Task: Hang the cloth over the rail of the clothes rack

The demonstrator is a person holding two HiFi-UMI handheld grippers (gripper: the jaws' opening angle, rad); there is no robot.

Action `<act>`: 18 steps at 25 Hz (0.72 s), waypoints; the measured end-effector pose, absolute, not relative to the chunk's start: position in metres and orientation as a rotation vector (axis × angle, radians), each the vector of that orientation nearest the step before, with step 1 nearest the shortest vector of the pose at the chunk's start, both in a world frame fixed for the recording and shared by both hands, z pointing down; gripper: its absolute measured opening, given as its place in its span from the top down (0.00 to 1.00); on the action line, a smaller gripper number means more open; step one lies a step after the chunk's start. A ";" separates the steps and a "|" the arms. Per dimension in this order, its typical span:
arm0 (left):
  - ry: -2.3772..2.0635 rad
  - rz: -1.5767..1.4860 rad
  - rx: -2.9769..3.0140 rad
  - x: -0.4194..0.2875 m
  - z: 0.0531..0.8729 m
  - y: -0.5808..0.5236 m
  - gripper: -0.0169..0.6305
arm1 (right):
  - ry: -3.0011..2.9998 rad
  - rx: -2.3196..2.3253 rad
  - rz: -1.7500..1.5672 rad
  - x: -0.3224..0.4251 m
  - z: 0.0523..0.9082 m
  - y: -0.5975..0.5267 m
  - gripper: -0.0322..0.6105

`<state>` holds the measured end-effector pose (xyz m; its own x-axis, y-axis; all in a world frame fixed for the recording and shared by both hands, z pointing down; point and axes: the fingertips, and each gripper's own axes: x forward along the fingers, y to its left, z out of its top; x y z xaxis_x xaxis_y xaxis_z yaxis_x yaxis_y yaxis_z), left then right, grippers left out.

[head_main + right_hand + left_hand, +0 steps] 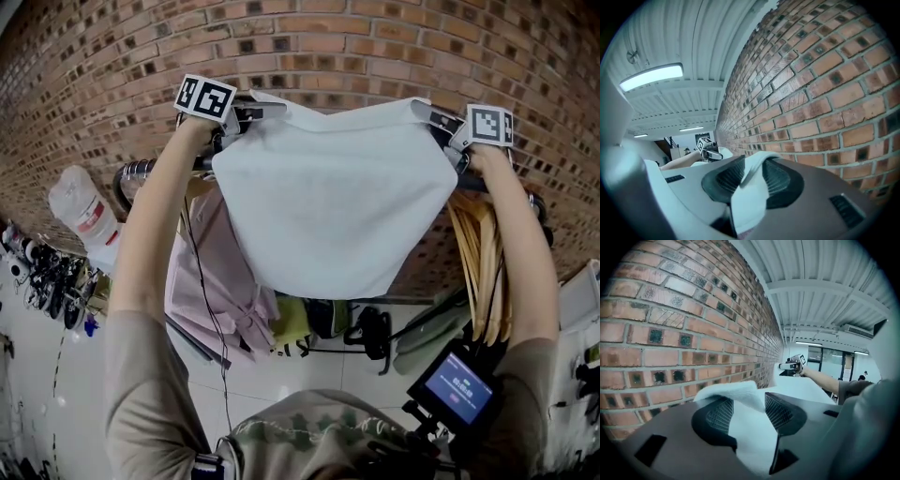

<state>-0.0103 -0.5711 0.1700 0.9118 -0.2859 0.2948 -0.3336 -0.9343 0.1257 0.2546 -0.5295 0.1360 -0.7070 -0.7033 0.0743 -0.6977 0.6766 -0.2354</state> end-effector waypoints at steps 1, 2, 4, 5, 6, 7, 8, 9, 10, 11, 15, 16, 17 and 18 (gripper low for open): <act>-0.469 0.434 2.898 -0.010 0.175 -0.571 0.67 | 2.876 -1.199 -0.383 0.252 0.140 -0.531 0.74; -0.461 0.456 2.893 -0.009 0.180 -0.571 0.67 | 2.894 -1.205 -0.366 0.250 0.142 -0.533 0.61; -0.442 0.497 2.885 -0.009 0.187 -0.568 0.67 | 2.900 -1.222 -0.338 0.251 0.143 -0.536 0.58; -0.432 0.511 2.885 -0.008 0.189 -0.567 0.67 | 2.886 -1.237 -0.330 0.253 0.141 -0.537 0.58; -0.427 0.512 2.886 -0.008 0.188 -0.566 0.67 | 2.871 -1.240 -0.329 0.256 0.139 -0.538 0.58; -0.430 0.502 2.886 -0.009 0.187 -0.566 0.67 | 2.859 -1.230 -0.335 0.256 0.138 -0.538 0.58; -0.441 0.490 2.885 -0.010 0.186 -0.567 0.67 | 2.854 -1.221 -0.339 0.256 0.138 -0.538 0.58; -0.456 0.485 2.883 -0.011 0.185 -0.569 0.67 | 2.854 -1.223 -0.337 0.256 0.137 -0.538 0.58; -0.471 0.489 2.881 -0.013 0.186 -0.570 0.67 | 2.857 -1.227 -0.332 0.256 0.138 -0.537 0.58; -0.484 0.497 2.881 -0.014 0.187 -0.571 0.67 | 2.858 -1.228 -0.327 0.256 0.137 -0.536 0.58; -0.572 0.424 2.919 -0.019 0.174 -0.576 0.67 | 2.845 -1.188 -0.275 0.255 0.129 -0.533 0.58; -0.594 0.373 2.932 -0.020 0.166 -0.578 0.67 | 2.837 -1.187 -0.249 0.256 0.125 -0.532 0.58; -0.603 0.322 2.939 -0.020 0.159 -0.578 0.67 | 2.828 -1.178 -0.231 0.256 0.122 -0.531 0.58; -0.599 0.283 2.944 -0.020 0.152 -0.577 0.67 | 2.822 -1.166 -0.218 0.255 0.119 -0.530 0.58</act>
